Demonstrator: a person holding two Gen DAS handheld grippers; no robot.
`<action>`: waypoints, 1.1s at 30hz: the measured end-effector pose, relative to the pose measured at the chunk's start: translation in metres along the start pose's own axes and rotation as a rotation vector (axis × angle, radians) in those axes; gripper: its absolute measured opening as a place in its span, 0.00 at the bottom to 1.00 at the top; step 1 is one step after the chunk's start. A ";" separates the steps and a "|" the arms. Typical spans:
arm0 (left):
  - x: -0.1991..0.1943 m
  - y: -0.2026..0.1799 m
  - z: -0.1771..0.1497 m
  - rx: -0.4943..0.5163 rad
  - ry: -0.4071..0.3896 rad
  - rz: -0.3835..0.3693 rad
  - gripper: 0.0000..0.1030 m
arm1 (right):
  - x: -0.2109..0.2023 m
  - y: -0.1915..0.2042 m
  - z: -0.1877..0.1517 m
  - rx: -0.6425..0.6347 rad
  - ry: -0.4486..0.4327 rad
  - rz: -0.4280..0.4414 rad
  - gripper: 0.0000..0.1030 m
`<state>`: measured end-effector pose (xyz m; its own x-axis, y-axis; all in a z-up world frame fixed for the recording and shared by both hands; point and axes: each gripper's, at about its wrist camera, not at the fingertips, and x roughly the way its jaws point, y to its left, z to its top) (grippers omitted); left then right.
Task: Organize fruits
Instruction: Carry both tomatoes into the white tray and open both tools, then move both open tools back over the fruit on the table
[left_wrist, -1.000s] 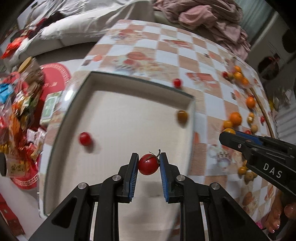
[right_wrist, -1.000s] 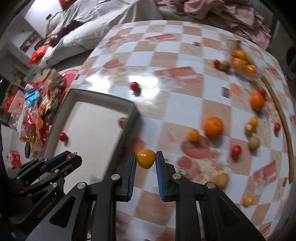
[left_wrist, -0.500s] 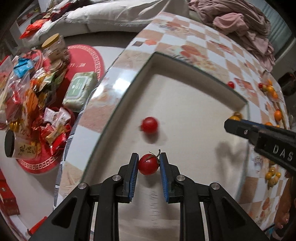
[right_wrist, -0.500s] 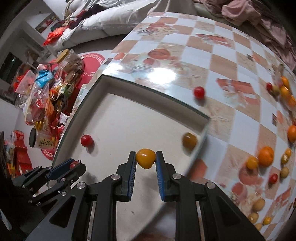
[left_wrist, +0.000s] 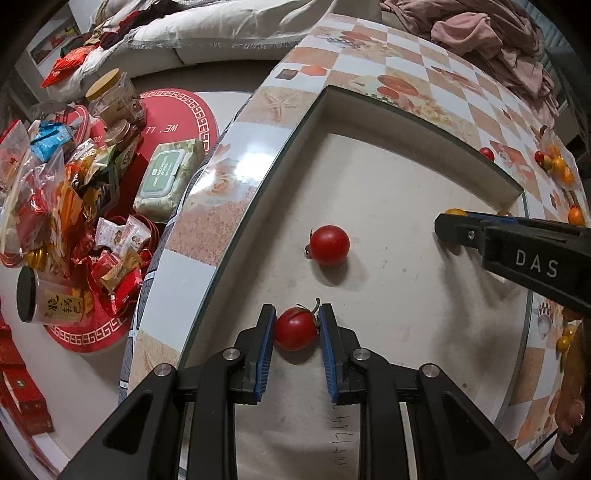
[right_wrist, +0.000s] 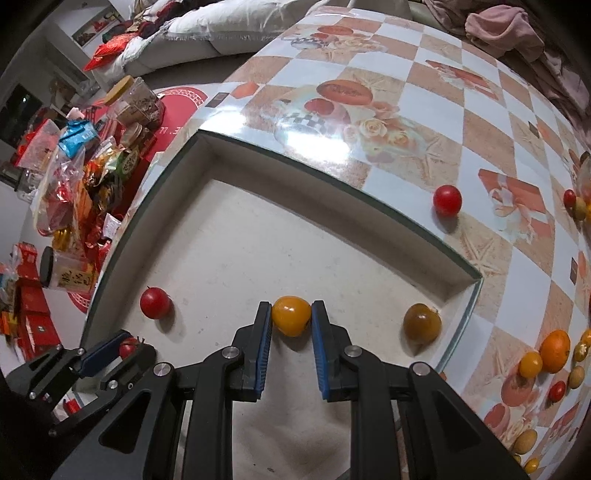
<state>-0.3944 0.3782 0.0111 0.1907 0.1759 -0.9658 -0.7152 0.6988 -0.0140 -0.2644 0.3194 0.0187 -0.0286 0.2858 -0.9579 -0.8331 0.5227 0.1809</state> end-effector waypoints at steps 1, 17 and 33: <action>0.000 -0.001 0.000 0.006 -0.001 0.002 0.25 | 0.000 0.001 0.000 -0.006 -0.001 -0.004 0.23; -0.009 -0.007 -0.006 0.045 -0.025 0.011 0.76 | -0.001 0.001 -0.002 -0.008 -0.001 0.026 0.38; -0.029 -0.017 0.002 0.028 -0.037 -0.005 0.77 | -0.046 -0.020 -0.007 0.069 -0.097 0.083 0.76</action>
<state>-0.3865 0.3623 0.0401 0.2193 0.1974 -0.9555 -0.6953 0.7186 -0.0111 -0.2503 0.2896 0.0578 -0.0393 0.4045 -0.9137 -0.7902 0.5471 0.2762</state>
